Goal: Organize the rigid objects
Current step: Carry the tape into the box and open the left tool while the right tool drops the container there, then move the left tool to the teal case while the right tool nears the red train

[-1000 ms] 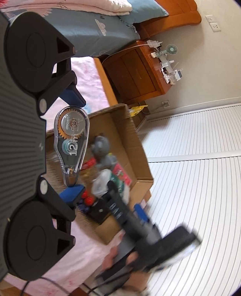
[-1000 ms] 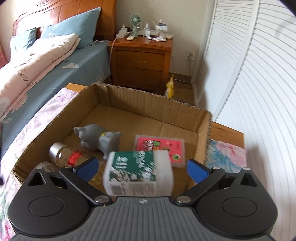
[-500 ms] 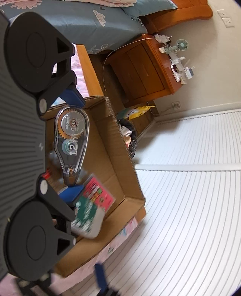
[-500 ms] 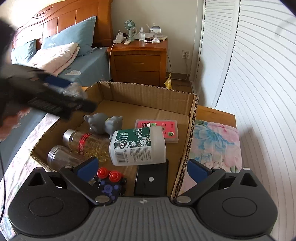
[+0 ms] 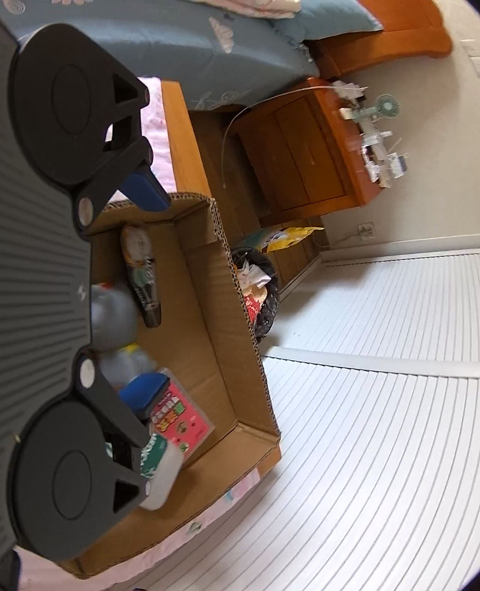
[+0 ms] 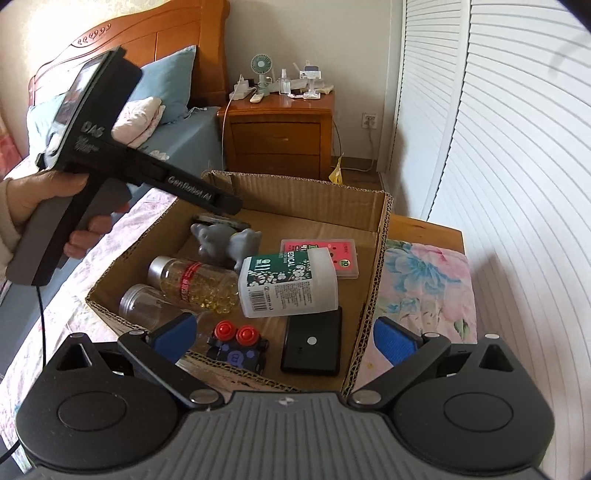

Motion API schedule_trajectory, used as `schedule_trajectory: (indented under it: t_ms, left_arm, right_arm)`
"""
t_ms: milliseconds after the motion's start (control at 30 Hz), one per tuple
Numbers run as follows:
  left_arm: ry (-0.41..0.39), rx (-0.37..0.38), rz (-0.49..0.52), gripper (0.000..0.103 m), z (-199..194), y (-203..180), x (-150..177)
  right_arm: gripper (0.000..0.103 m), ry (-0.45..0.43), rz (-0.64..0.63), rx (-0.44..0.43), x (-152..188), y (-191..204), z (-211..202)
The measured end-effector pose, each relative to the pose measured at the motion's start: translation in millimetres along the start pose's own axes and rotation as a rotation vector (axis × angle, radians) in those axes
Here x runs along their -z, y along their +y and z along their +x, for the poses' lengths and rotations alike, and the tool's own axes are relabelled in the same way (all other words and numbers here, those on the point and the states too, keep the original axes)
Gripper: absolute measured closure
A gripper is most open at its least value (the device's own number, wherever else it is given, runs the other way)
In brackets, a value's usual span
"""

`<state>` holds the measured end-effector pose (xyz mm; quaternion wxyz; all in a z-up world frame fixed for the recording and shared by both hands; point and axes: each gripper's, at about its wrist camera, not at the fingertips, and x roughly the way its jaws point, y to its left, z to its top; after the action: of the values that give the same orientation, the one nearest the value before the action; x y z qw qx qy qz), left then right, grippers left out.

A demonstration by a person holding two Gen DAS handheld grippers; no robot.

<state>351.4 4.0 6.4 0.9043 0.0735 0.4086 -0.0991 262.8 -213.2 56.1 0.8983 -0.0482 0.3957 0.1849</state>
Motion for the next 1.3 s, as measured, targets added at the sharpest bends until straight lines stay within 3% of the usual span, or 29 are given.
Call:
schedule_trajectory:
  t_ms: [67, 367, 500, 567, 667, 800, 1033, 1300]
  left_arm:
    - [-0.018, -0.005, 0.019, 0.004, -10, -3, 3]
    - [-0.074, -0.01, 0.055, 0.003, -61, -15, 26]
    - [-0.11, -0.075, 0.058, 0.002, -87, -24, 49]
    - [-0.112, -0.107, 0.054, 0.002, -101, -28, 66]
    - [-0.117, -0.097, 0.049, 0.002, -114, -30, 95]
    - [-0.068, -0.107, -0.007, 0.001, -114, -38, 130]
    - [-0.003, -0.087, -0.113, 0.001, -101, -40, 169]
    - [0.013, -0.089, -0.159, 0.002, -91, -29, 176]
  right_arm:
    - [0.0, -0.001, 0.008, 0.006, 2, 3, -3]
    - [0.0, -0.021, 0.04, 0.021, 25, 20, -17]
    - [0.0, -0.014, 0.065, 0.043, 44, 24, -17]
    - [0.0, -0.019, 0.064, 0.097, 57, 28, -18]
    - [0.0, -0.012, 0.072, 0.101, 78, 30, -18]
    - [0.0, 0.001, 0.09, 0.014, 99, 30, -17]
    - [0.0, 0.036, 0.072, -0.02, 120, 39, -10]
    - [0.0, 0.086, -0.026, 0.028, 123, 67, 19]
